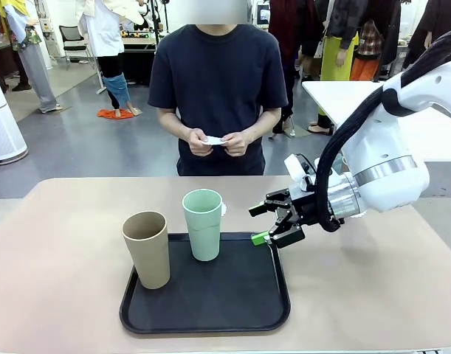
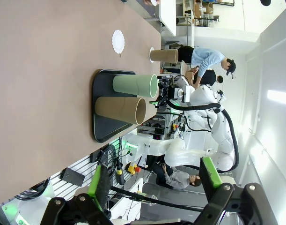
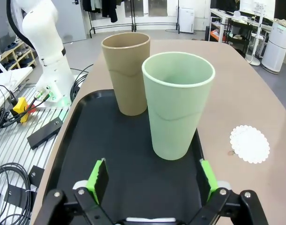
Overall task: Place coasters on the table and set cups on them.
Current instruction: Take one Reusable plastic cup from the Flat Tray and place it on a coaster set by the human.
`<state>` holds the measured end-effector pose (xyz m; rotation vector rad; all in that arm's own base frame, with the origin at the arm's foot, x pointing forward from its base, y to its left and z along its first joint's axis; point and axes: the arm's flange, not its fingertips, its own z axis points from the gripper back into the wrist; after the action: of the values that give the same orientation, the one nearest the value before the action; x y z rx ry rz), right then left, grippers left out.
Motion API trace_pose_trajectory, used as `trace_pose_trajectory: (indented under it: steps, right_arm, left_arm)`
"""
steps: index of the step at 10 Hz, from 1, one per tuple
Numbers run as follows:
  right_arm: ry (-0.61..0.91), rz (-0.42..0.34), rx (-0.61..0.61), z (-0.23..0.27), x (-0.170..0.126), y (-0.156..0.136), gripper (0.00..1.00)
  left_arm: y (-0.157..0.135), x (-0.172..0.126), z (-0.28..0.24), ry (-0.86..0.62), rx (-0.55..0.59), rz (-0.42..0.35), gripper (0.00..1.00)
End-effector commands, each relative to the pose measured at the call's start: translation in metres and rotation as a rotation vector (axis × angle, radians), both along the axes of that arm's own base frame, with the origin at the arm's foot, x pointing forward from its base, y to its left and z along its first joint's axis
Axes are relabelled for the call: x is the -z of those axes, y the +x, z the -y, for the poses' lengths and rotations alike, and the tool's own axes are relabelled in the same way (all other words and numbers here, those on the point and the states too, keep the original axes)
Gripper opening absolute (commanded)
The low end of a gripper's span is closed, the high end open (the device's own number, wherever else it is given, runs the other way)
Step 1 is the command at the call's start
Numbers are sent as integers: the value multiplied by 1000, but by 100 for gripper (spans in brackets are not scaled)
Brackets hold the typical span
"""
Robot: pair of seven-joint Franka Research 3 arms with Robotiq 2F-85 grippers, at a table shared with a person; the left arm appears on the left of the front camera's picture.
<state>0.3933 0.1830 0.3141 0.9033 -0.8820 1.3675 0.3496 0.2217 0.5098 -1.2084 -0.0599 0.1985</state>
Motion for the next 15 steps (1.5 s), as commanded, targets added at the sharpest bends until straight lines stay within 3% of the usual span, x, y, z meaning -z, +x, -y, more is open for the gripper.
trace_pose_trajectory:
  steps: [1,3,4,5,15]
  right_arm:
    - [-8,-1,-4,2,1,0,100]
    - [0,0,0,0,0,0,100]
    - [-1,-9,-104,-3,4,0,100]
    - [-7,10,-131,-4,8,4,100]
    - [11,-3,-76,-25,27,34,100]
  left_arm:
    - [0,-1,0,-4,-15,14,100]
    - [0,-1,0,-4,-15,14,100]
    - [0,-1,0,-4,-15,14,100]
    - [0,-1,0,-4,-15,14,100]
    - [0,-1,0,-4,-15,14,100]
